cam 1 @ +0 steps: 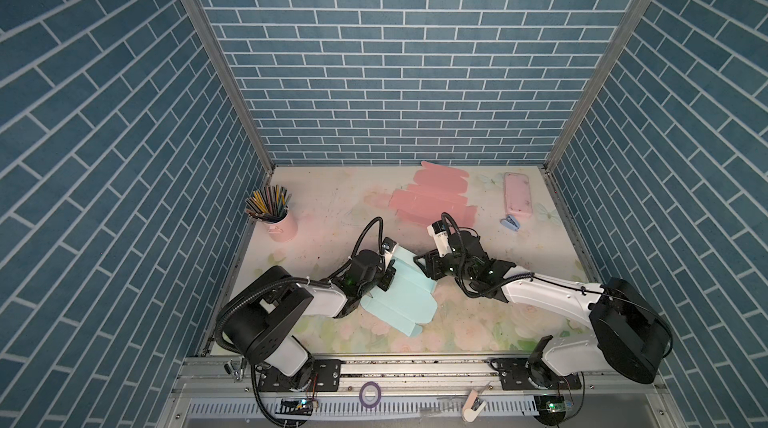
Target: Fold the paper box
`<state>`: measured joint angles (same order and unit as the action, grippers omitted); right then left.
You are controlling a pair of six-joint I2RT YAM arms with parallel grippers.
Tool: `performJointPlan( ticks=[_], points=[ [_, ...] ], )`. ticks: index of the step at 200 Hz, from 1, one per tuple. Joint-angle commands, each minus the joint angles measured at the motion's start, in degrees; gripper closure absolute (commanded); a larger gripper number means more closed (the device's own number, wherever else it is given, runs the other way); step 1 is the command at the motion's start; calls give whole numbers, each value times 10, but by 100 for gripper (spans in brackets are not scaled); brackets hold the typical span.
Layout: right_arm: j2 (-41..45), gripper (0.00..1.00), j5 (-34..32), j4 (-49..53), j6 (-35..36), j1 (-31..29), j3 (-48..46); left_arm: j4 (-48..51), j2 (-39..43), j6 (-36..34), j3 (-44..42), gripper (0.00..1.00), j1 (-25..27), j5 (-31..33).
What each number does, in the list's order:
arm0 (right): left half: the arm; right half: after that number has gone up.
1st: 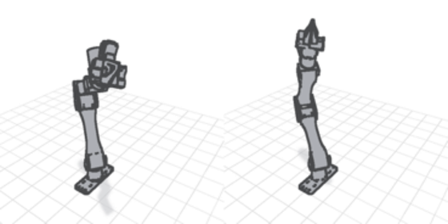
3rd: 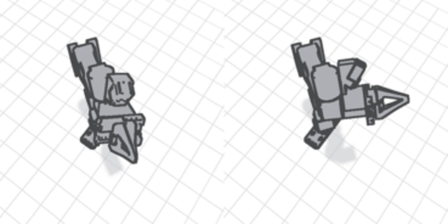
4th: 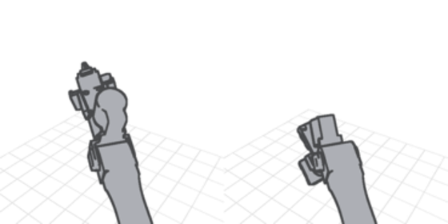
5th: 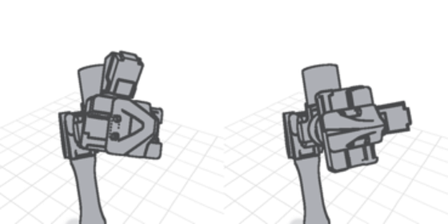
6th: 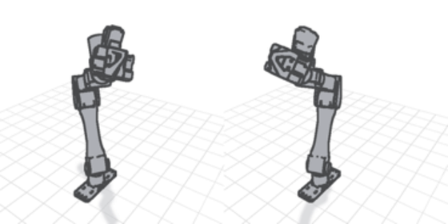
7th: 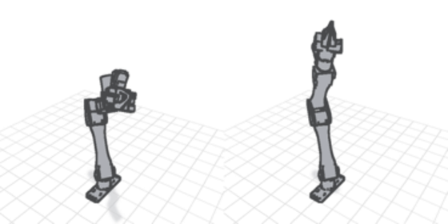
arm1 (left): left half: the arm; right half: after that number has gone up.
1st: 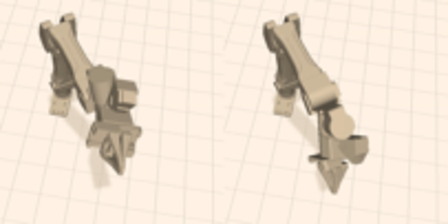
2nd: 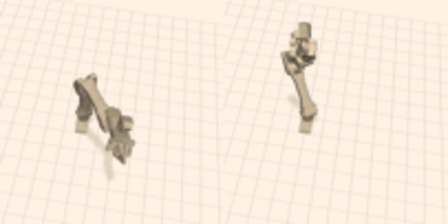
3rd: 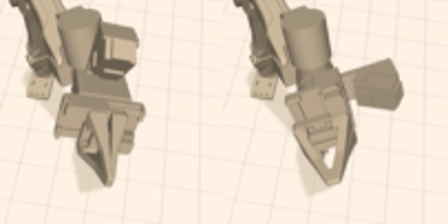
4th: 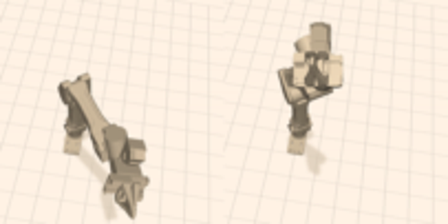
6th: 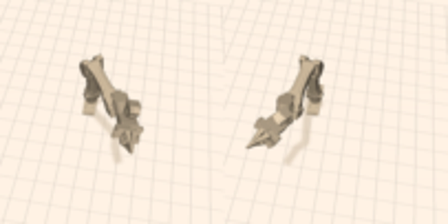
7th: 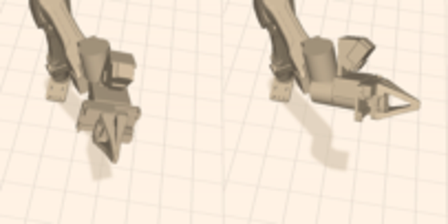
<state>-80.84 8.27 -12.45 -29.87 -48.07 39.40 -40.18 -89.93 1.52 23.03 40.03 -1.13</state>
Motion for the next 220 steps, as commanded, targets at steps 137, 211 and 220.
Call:
performJointPlan(
  ticks=[137, 211, 220],
  points=[
    [-27, 53, 0, -1, -22, 7, -22, -79, -16, -5, 7, 84, 6, -7],
    [6, 51, -5, 26, -14, 6, -21, -83, -32, -5, 10, 95, 6, -13],
    [17, 48, -8, 57, -2, 5, -5, -81, -28, -5, 10, 92, 6, -14]
  ],
)
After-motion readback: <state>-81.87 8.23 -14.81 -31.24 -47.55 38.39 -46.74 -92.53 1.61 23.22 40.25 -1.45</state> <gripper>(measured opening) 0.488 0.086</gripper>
